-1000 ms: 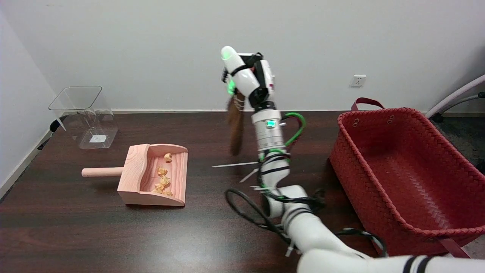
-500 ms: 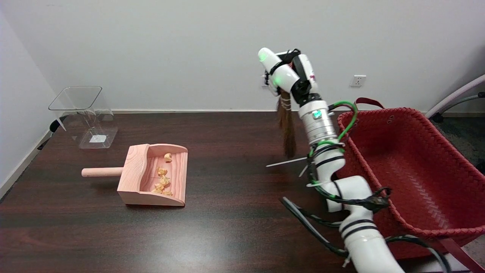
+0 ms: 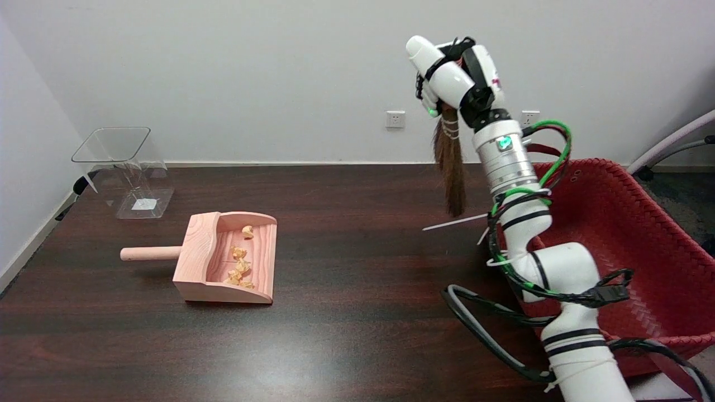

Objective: Place the broom into the brown storage basket.

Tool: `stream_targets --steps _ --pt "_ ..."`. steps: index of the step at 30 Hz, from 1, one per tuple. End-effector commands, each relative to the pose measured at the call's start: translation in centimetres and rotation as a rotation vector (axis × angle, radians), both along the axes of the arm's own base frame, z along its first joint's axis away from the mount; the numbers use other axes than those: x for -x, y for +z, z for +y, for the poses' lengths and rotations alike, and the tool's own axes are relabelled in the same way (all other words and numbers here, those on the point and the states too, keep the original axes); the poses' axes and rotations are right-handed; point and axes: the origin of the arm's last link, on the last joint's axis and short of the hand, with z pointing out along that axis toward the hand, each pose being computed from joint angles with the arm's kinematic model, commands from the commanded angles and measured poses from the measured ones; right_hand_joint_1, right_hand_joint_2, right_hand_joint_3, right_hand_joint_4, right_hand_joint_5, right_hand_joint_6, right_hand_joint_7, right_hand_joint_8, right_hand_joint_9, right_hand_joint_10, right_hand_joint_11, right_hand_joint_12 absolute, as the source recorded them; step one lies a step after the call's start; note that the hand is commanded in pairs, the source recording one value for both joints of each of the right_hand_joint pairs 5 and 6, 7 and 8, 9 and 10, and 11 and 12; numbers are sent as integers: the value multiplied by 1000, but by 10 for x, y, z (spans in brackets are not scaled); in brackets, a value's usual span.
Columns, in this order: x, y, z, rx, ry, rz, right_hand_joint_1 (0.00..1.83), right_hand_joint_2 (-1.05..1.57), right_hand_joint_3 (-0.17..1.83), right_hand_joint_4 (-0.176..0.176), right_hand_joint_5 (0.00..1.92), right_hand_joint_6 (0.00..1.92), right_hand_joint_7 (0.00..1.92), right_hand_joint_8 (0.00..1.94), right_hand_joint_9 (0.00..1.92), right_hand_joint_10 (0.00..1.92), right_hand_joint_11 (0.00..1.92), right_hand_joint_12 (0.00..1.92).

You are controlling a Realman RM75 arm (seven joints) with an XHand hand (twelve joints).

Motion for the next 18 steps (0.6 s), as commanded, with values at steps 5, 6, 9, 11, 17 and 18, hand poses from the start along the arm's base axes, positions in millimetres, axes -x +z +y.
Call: stream_targets --steps 5,6,9,11,17,18 --pt "-51 49 34 27 30 -26 911 1571 124 0 1920 1920 1920 1920 1920 1920 1920 1920" --pt "-51 54 35 34 28 -28 923 1571 117 0 1920 1920 1920 1920 1920 1920 1920 1920" --pt "-51 69 40 64 20 -38 947 1571 107 0 1920 1920 1920 1920 1920 1920 1920 1920" --pt "-51 80 45 91 16 -39 957 1571 111 0 1920 1920 1920 1920 1920 1920 1920 1920" --pt "-54 107 58 115 12 -66 961 1571 144 0 1920 1920 1920 1920 1920 1920 1920 1920" --pt "-54 111 59 122 7 -75 938 1571 155 0 1920 1920 1920 1920 1920 1920 1920 1920"
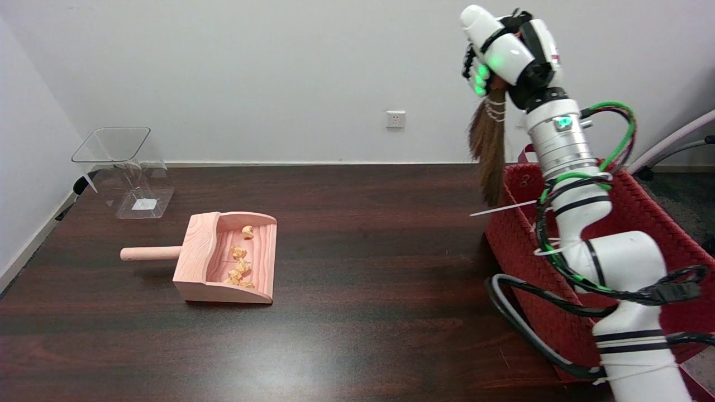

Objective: Place the broom into the brown storage basket.

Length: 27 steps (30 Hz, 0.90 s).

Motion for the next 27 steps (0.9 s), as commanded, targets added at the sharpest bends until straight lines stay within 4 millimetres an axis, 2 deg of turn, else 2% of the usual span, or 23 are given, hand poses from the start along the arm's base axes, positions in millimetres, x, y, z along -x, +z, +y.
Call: stream_targets --steps 1,7,11,16,23,27 --pt "-19 67 32 81 -5 -61 938 1571 159 0 1920 1920 1920 1920 1920 1920 1920 1920" --pt "-31 94 43 87 38 -165 930 1571 177 0 1920 1920 1920 1920 1920 1920 1920 1920" --pt "-49 110 50 84 63 -157 945 1571 195 0 1920 1920 1920 1920 1920 1920 1920 1920" --pt "-58 121 55 67 46 -173 949 1571 214 0 1920 1920 1920 1920 1920 1920 1920 1920" --pt "-61 137 74 50 68 -223 943 1571 206 0 1920 1920 1920 1920 1920 1920 1920 1920" --pt "-54 146 90 52 45 -238 974 1571 199 0 1920 1920 1920 1920 1920 1920 1920 1920"
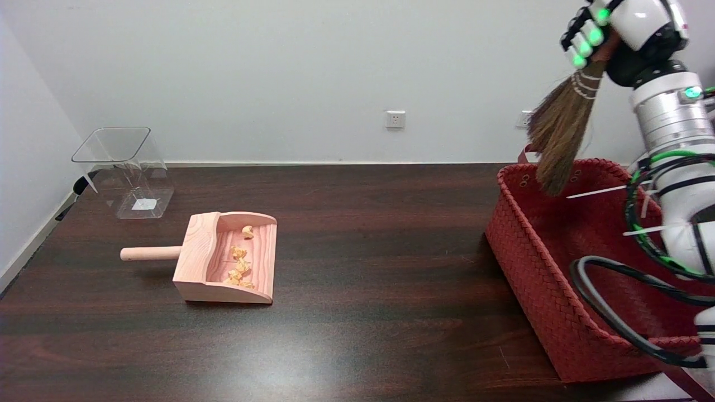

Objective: Place the broom into the brown storage basket.

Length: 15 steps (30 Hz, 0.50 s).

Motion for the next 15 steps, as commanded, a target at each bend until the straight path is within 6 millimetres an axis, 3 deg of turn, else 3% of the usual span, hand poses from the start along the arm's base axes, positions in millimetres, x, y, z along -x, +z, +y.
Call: stream_targets --steps 1,7,15 --pt "-14 47 49 -18 12 -89 975 1571 199 0 1920 1920 1920 1920 1920 1920 1920 1920" --pt "-7 45 60 -68 -1 -99 979 1571 215 0 1920 1920 1920 1920 1920 1920 1920 1920" --pt "3 27 50 -154 -25 -97 965 1571 277 0 1920 1920 1920 1920 1920 1920 1920 1920"
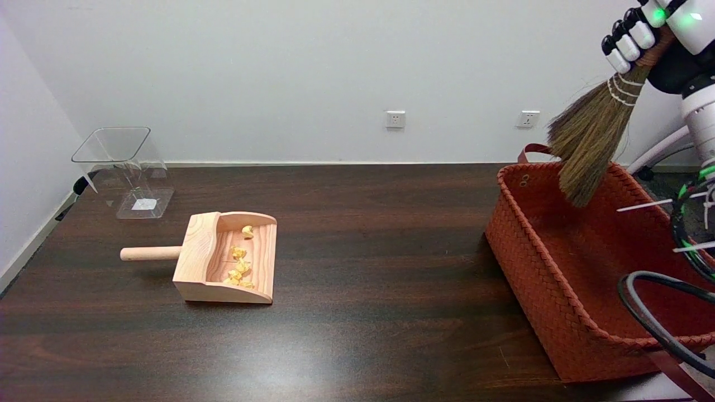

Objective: Place the broom into the brown storage basket.

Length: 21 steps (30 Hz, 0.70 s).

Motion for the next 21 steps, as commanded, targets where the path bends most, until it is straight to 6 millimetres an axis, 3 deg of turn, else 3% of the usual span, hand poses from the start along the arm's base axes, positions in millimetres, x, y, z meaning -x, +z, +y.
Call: stream_targets --steps 1,12,21 --pt "9 -9 10 -138 -31 -31 953 1571 279 0 1920 1920 1920 1920 1920 1920 1920 1920" --pt "33 -40 -14 -212 -123 16 951 1571 305 0 1920 1920 1920 1920 1920 1920 1920 1920" --pt "56 -44 -3 -200 -195 50 953 1571 269 0 1920 1920 1920 1920 1920 1920 1920 1920"
